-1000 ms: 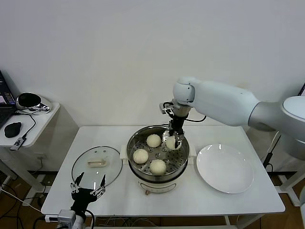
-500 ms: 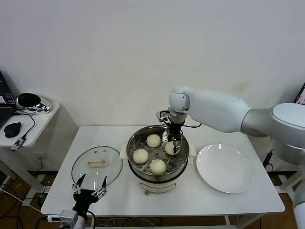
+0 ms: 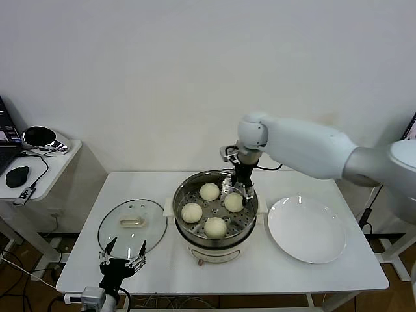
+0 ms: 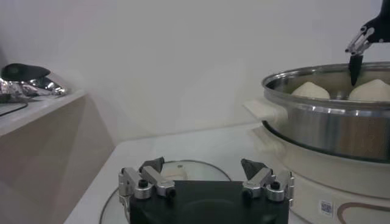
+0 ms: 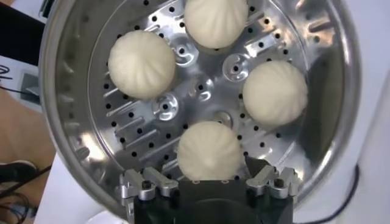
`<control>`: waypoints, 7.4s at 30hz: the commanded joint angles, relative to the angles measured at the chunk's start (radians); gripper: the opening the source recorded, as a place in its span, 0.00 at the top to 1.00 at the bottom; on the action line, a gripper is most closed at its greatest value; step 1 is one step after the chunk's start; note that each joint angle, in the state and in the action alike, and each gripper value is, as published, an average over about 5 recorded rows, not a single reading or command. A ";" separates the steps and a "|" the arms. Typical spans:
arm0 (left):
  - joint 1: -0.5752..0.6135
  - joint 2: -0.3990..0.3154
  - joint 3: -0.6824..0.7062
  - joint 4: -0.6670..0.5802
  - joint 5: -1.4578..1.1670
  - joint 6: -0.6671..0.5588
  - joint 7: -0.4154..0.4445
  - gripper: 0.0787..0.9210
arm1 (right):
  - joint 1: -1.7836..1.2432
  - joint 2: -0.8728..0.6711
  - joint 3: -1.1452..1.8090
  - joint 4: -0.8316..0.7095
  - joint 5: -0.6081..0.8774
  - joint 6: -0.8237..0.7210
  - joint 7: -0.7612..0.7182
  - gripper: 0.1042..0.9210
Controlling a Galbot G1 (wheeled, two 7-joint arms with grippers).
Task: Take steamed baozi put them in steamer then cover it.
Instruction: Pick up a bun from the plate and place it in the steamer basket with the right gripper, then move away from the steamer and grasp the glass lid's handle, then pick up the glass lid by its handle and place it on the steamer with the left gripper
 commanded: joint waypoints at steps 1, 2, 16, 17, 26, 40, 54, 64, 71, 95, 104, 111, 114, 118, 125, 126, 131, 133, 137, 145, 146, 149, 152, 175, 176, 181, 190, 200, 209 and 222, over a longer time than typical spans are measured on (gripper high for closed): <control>-0.005 -0.002 0.000 0.023 -0.024 -0.002 -0.002 0.12 | -0.060 -0.299 0.353 0.219 0.051 0.012 0.156 0.12; -0.008 -0.002 0.001 0.027 -0.035 0.000 -0.002 0.12 | -0.079 -0.338 0.394 0.248 0.070 0.022 0.206 0.12; -0.013 -0.006 0.044 0.035 -0.143 0.008 -0.046 0.12 | -0.780 -0.677 1.169 0.495 0.346 0.166 0.915 0.12; -0.015 -0.007 0.045 0.028 -0.162 0.008 -0.052 0.12 | -0.859 -0.676 1.233 0.504 0.348 0.187 0.952 0.12; -0.049 0.004 0.029 -0.013 -0.194 0.009 -0.077 0.12 | -1.519 -0.386 1.864 0.606 0.346 0.270 1.128 0.12; -0.138 0.080 -0.007 0.104 0.255 -0.089 -0.103 0.12 | -1.959 -0.003 2.095 0.593 0.448 0.433 1.169 0.12; -0.253 0.294 0.208 0.451 1.295 -0.159 -0.460 0.12 | -1.967 0.041 2.066 0.652 0.393 0.424 1.172 0.12; -0.296 0.348 0.233 0.550 1.347 -0.083 -0.402 0.12 | -2.002 0.056 2.063 0.690 0.376 0.420 1.168 0.12; -0.376 0.358 0.238 0.605 1.310 -0.098 -0.325 0.12 | -2.003 0.066 2.023 0.671 0.350 0.421 1.166 0.12; -0.525 0.348 0.274 0.717 1.215 -0.042 -0.247 0.12 | -1.987 0.101 1.970 0.642 0.303 0.428 1.166 0.12; -0.557 0.323 0.289 0.760 1.203 -0.028 -0.270 0.12 | -1.988 0.106 1.960 0.635 0.295 0.433 1.165 0.12; -0.586 0.293 0.289 0.786 1.172 0.008 -0.314 0.12 | -1.983 0.113 1.957 0.624 0.279 0.437 1.166 0.12; -0.598 0.273 0.289 0.801 1.163 0.022 -0.337 0.12 | -1.983 0.119 1.951 0.618 0.265 0.442 1.166 0.12; -0.617 0.258 0.291 0.828 1.148 0.026 -0.359 0.12 | -1.983 0.124 1.944 0.618 0.257 0.443 1.166 0.12; -0.652 0.246 0.293 0.897 1.092 0.017 -0.414 0.12 | -1.986 0.129 1.941 0.616 0.253 0.443 1.167 0.12; -0.657 0.246 0.294 0.907 1.085 0.013 -0.423 0.12 | -1.987 0.129 1.941 0.616 0.252 0.443 1.167 0.12; -0.666 0.252 0.294 0.936 1.055 -0.006 -0.447 0.12 | -1.988 0.128 1.942 0.615 0.252 0.441 1.168 0.12; -0.661 0.256 0.294 0.938 1.053 -0.014 -0.446 0.12 | -1.988 0.129 1.943 0.614 0.252 0.440 1.168 0.12; -0.647 0.262 0.294 0.937 1.054 -0.030 -0.442 0.18 | -1.991 0.131 1.944 0.610 0.252 0.442 1.169 0.12; -0.635 0.269 0.300 0.938 1.057 -0.054 -0.436 0.45 | -1.994 0.133 1.945 0.607 0.250 0.444 1.169 0.12; -0.634 0.269 0.301 0.937 1.057 -0.056 -0.436 0.49 | -1.994 0.134 1.945 0.607 0.250 0.444 1.169 0.12; -0.630 0.269 0.303 0.926 1.055 -0.061 -0.438 0.59 | -1.993 0.135 1.944 0.605 0.249 0.444 1.169 0.12; -0.630 0.268 0.302 0.915 1.052 -0.062 -0.439 0.69 | -1.991 0.137 1.942 0.605 0.249 0.444 1.169 0.12; -0.400 0.334 0.265 0.313 1.073 0.489 -0.261 0.92 | -1.969 0.149 1.924 0.618 0.260 0.443 1.170 0.12; -0.395 0.342 0.265 0.283 1.090 0.512 -0.226 0.92 | -1.966 0.150 1.922 0.617 0.260 0.442 1.170 0.12; -0.417 0.315 0.251 0.199 1.238 0.570 -0.078 0.92 | -1.962 0.153 1.916 0.618 0.246 0.438 1.175 0.12; -0.451 0.222 0.347 0.027 1.405 0.580 0.110 0.92 | -1.977 0.186 1.919 0.637 0.179 0.436 1.187 0.12; -0.583 0.048 0.529 0.150 1.571 0.579 0.152 0.92 | -1.966 0.207 1.936 0.612 0.164 0.437 1.190 0.12; -0.657 -0.058 0.676 0.229 1.644 0.579 0.186 0.92 | -1.966 0.216 1.943 0.595 0.158 0.443 1.189 0.12; -0.736 -0.086 0.821 0.331 1.588 0.581 0.172 0.92 | -1.948 0.234 1.943 0.551 0.147 0.454 1.188 0.12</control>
